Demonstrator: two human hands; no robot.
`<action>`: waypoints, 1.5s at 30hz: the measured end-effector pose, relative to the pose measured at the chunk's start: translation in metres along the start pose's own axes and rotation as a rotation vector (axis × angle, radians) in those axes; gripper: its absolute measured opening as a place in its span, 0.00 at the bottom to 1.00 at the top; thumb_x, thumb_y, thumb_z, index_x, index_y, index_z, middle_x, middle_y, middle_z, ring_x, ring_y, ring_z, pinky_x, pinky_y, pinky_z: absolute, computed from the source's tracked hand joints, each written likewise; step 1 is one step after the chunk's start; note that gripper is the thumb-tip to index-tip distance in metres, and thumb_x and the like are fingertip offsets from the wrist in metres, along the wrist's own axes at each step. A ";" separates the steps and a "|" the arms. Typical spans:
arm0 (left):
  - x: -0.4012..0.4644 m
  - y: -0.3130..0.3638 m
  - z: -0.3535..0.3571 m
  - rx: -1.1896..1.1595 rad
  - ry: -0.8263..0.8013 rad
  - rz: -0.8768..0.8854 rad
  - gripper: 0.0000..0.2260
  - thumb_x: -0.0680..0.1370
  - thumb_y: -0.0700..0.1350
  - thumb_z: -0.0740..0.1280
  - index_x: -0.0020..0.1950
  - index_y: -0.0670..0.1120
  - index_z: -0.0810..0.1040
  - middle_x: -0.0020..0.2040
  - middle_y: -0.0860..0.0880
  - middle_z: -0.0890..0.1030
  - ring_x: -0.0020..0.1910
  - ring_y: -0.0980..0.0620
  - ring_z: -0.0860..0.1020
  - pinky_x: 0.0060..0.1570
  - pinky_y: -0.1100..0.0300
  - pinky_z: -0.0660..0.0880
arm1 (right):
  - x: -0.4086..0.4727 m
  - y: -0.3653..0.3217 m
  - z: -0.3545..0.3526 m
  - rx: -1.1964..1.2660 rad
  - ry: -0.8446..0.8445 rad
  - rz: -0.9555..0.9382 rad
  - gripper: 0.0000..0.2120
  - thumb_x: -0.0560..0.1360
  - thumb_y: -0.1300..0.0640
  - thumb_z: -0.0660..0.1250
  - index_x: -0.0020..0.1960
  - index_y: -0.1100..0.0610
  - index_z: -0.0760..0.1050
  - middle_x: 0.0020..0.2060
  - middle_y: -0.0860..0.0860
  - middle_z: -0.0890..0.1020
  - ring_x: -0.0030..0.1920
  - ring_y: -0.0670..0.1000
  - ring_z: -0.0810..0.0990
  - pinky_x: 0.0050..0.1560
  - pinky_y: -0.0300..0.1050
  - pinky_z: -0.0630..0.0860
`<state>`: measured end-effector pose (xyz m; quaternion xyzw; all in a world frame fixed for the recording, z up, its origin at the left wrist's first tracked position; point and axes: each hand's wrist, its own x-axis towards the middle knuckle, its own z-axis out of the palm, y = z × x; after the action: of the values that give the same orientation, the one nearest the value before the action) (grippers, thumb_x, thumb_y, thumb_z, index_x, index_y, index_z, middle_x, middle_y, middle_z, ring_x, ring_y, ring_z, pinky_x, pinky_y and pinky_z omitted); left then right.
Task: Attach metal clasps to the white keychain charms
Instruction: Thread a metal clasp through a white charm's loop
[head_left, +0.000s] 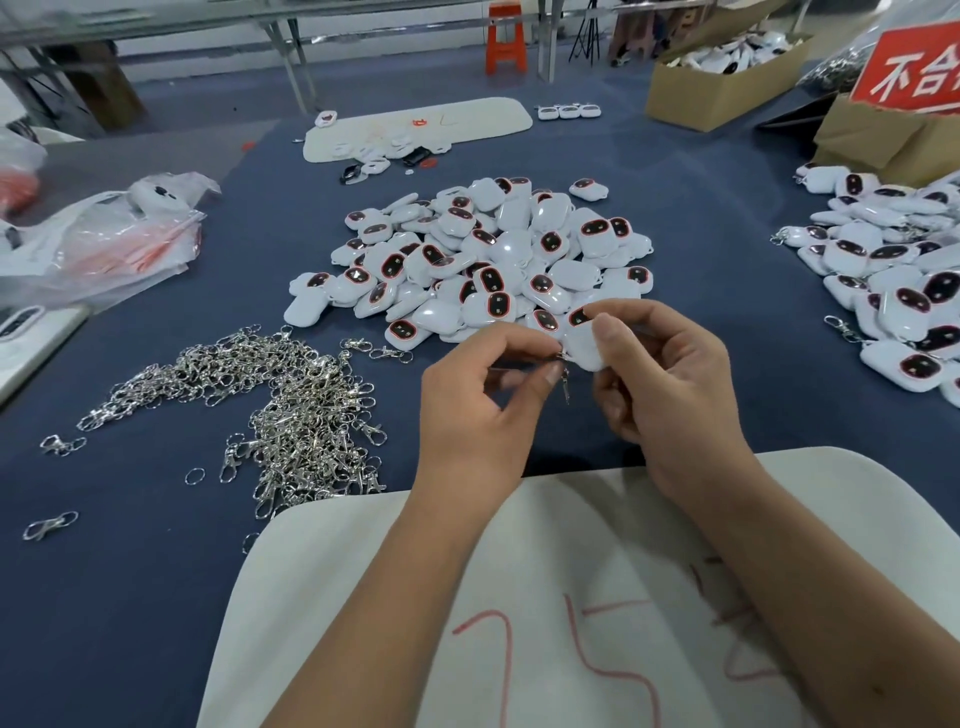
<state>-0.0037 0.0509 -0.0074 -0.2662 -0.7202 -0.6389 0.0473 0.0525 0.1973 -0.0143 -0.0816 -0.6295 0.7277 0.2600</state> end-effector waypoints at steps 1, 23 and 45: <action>0.001 0.000 0.000 -0.047 0.013 -0.025 0.10 0.75 0.32 0.72 0.45 0.47 0.83 0.41 0.56 0.84 0.41 0.60 0.82 0.45 0.69 0.75 | 0.000 0.000 0.000 -0.001 -0.031 -0.013 0.06 0.82 0.55 0.70 0.55 0.57 0.81 0.28 0.53 0.74 0.24 0.50 0.67 0.23 0.37 0.64; 0.005 -0.002 -0.016 0.458 0.059 0.261 0.06 0.73 0.34 0.67 0.42 0.42 0.83 0.39 0.49 0.83 0.40 0.48 0.80 0.44 0.50 0.76 | -0.003 0.001 0.003 -0.032 -0.171 -0.002 0.17 0.76 0.64 0.76 0.57 0.66 0.71 0.34 0.59 0.83 0.30 0.60 0.84 0.33 0.46 0.81; 0.006 -0.003 -0.005 -0.529 0.016 -0.398 0.05 0.81 0.39 0.67 0.47 0.44 0.80 0.39 0.45 0.81 0.38 0.46 0.77 0.45 0.50 0.77 | -0.004 -0.004 0.008 0.054 -0.244 -0.053 0.16 0.74 0.61 0.77 0.57 0.60 0.72 0.39 0.61 0.87 0.35 0.59 0.87 0.39 0.44 0.83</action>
<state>-0.0114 0.0481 -0.0063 -0.1186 -0.5668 -0.8025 -0.1436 0.0533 0.1892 -0.0097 0.0314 -0.6386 0.7417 0.2028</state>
